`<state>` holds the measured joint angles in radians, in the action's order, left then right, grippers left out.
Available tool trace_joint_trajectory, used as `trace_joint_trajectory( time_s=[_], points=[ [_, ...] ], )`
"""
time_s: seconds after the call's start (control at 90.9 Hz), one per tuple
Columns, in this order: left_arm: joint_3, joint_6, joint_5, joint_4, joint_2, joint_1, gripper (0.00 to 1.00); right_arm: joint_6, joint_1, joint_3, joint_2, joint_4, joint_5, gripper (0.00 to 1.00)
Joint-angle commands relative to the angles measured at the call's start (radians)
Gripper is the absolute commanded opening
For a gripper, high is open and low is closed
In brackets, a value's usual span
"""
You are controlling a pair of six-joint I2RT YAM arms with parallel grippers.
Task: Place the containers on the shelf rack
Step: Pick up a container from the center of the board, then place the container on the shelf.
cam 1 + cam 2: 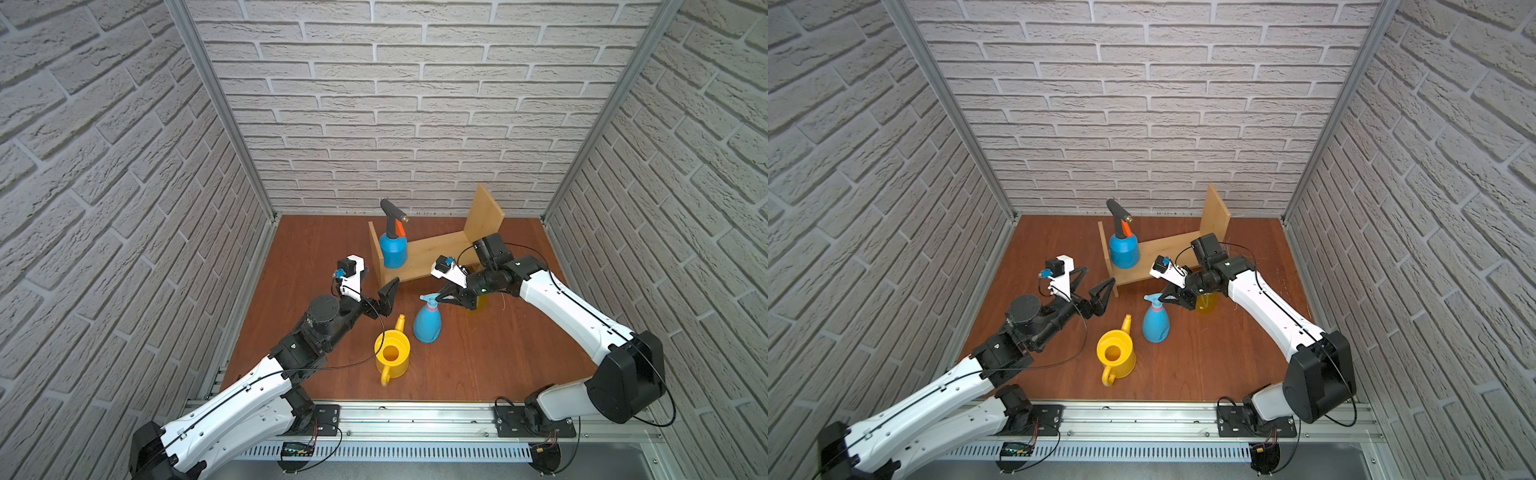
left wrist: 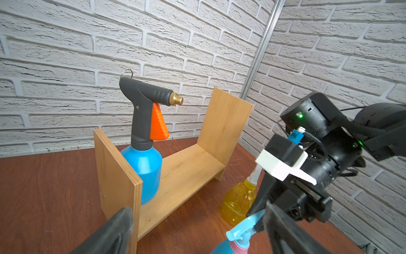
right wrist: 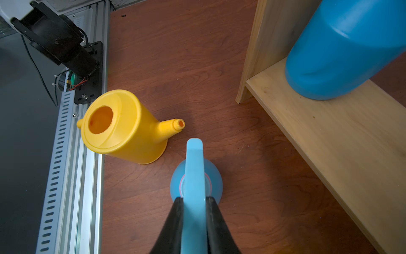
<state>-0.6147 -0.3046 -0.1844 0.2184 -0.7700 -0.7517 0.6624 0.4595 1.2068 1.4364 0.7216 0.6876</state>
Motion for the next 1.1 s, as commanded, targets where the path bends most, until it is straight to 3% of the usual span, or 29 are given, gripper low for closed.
trace_joint_trajectory(
  time_s=[0.0,0.044,0.176,0.341,0.473,0.671,1.089],
  points=[
    [-0.024,0.021,-0.023,0.046,0.014,0.005,0.97,-0.039,0.004,-0.017,-0.080,-0.021,0.014,0.09],
    [-0.039,0.021,-0.037,0.030,0.022,0.005,0.97,-0.074,0.004,-0.025,-0.108,-0.041,0.006,0.04],
    [-0.090,0.026,-0.089,-0.042,0.037,0.005,0.97,-0.230,0.004,-0.049,-0.205,-0.124,-0.067,0.04],
    [-0.120,-0.012,-0.157,-0.094,0.028,0.013,0.98,-0.481,0.004,-0.048,-0.274,-0.276,-0.313,0.04],
    [-0.125,-0.118,-0.153,-0.123,-0.005,0.054,0.98,-0.637,0.004,0.098,-0.182,-0.226,-0.494,0.03],
    [-0.136,-0.261,-0.114,-0.183,-0.026,0.128,0.98,-0.695,0.013,0.321,0.001,-0.145,-0.610,0.04],
    [-0.122,-0.268,-0.130,-0.225,0.019,0.137,0.98,-0.704,0.025,0.633,0.287,-0.048,-0.860,0.03]
  ],
)
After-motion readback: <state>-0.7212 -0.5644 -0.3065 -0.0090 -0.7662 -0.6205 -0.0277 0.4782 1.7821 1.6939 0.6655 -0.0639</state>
